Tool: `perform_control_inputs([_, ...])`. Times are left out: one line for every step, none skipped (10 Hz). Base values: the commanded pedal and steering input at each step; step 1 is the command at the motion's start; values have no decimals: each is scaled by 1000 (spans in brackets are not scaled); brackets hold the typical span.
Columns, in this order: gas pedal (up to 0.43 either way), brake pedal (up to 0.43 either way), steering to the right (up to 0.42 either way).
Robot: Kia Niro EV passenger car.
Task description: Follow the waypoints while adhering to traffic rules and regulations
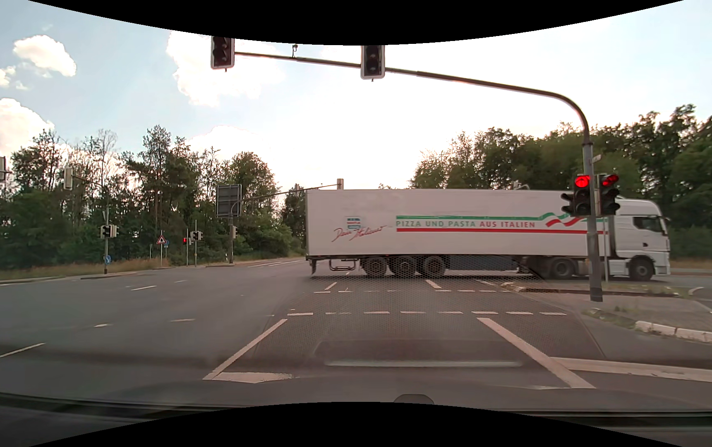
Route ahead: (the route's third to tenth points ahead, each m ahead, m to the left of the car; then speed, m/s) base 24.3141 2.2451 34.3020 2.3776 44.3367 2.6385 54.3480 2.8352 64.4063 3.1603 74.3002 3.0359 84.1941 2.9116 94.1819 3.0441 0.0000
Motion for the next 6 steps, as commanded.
perform_control_inputs([0, 311, -8])
perform_control_inputs([0, 311, -8])
perform_control_inputs([0, 311, -8])
perform_control_inputs([0, 311, -8])
perform_control_inputs([0, 311, -8])
perform_control_inputs([0, 305, -8])
